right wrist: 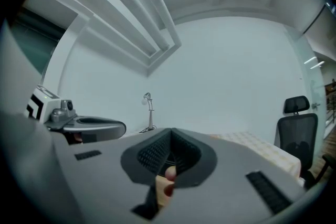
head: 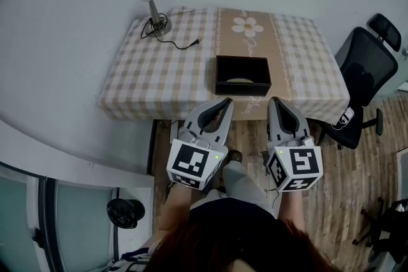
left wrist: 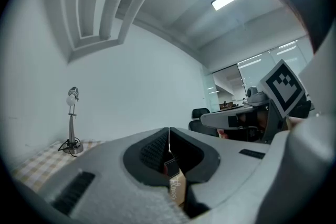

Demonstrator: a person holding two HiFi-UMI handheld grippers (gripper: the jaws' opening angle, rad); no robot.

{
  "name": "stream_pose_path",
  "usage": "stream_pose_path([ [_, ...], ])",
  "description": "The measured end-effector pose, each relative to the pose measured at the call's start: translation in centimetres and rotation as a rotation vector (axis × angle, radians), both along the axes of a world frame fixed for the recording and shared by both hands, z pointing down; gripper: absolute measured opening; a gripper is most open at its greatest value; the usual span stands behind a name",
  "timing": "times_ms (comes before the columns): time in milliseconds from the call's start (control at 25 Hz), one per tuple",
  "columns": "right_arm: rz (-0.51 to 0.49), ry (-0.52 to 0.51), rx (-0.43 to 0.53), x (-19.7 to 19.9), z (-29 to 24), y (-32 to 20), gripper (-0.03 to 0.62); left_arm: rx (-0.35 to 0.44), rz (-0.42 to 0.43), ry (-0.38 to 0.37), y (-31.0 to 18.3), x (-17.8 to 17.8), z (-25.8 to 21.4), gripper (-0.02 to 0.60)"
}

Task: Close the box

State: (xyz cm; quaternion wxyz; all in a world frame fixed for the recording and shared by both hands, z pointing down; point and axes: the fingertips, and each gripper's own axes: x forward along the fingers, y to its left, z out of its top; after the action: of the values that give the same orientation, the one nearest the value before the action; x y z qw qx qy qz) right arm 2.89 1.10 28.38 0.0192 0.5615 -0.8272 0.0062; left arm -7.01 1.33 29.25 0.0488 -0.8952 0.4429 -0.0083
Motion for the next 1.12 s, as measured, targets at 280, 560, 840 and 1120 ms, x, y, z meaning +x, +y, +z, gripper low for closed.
stream_pose_path([
  [280, -0.012, -0.030, -0.014, 0.6, 0.4, -2.2, 0.017, 0.008, -0.010, 0.004, -2.2, 0.2, -0.2, 0.028],
  [560, -0.009, -0.021, -0.020, 1.1, 0.7, -4.6, 0.017, -0.003, -0.030, -0.004, -4.5, 0.1, -0.2, 0.028],
  [840, -0.019, -0.026, -0.019, 1.6, 0.7, -7.0, 0.017, -0.003, -0.035, -0.008, -6.8, 0.4, -0.4, 0.028],
  [1120, -0.039, -0.046, -0.032, 2.0, 1.0, -9.7, 0.017, -0.013, -0.053, 0.000, -9.6, 0.1, 0.1, 0.028],
])
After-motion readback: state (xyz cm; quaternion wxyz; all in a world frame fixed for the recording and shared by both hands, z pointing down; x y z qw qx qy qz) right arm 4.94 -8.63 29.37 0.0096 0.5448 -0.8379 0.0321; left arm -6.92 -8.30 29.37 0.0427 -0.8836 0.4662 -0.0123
